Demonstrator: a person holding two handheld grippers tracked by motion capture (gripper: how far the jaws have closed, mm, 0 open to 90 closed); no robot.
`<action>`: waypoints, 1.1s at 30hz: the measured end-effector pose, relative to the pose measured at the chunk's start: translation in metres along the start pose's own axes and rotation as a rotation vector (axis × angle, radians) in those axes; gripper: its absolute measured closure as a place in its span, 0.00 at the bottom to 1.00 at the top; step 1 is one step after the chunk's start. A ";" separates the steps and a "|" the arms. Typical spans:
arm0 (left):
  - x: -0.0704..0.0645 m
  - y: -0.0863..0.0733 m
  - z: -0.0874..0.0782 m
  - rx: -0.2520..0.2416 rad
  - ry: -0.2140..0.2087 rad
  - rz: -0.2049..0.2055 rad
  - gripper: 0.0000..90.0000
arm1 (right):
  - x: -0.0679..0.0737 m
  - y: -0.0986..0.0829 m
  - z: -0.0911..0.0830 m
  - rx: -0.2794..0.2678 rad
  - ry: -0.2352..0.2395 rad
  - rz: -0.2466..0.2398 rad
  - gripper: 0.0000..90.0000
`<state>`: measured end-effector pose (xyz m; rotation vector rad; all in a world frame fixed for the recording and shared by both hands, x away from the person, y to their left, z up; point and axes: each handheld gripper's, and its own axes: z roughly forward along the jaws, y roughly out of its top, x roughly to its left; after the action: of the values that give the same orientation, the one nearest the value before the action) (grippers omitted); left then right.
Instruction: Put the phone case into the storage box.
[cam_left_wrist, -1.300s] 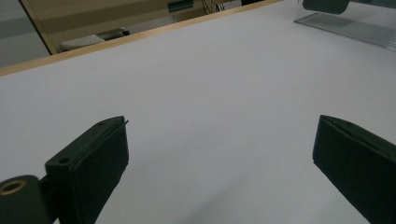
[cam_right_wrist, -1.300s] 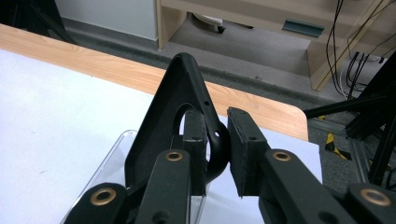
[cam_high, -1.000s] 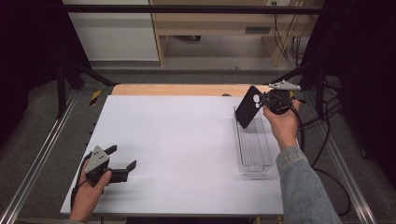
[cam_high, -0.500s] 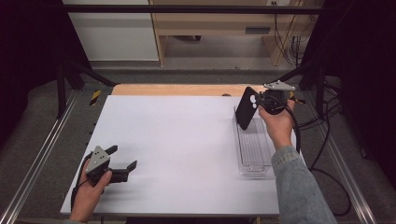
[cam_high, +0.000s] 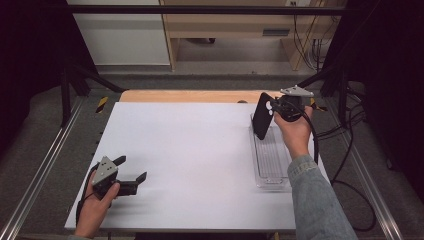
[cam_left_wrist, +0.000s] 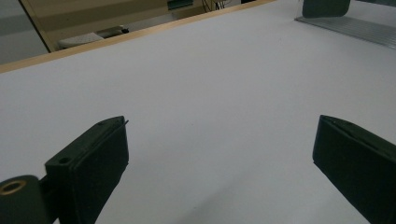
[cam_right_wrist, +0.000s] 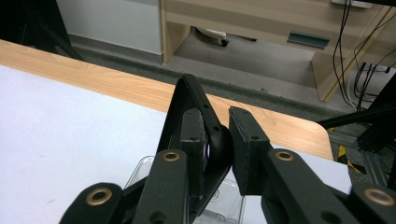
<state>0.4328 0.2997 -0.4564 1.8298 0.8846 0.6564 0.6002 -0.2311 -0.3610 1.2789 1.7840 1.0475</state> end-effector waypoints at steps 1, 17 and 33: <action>0.000 0.000 0.000 0.000 0.000 0.000 0.04 | 0.000 0.000 0.000 0.000 -0.002 0.000 0.85; 0.000 0.000 0.000 -0.005 0.001 -0.004 0.04 | 0.004 0.001 0.010 -0.004 -0.009 0.011 0.84; 0.004 0.000 -0.002 -0.020 0.010 -0.021 0.04 | 0.010 0.006 0.018 -0.004 -0.002 0.005 0.84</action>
<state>0.4335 0.3045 -0.4554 1.7990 0.8993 0.6592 0.6153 -0.2166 -0.3638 1.2823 1.7778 1.0519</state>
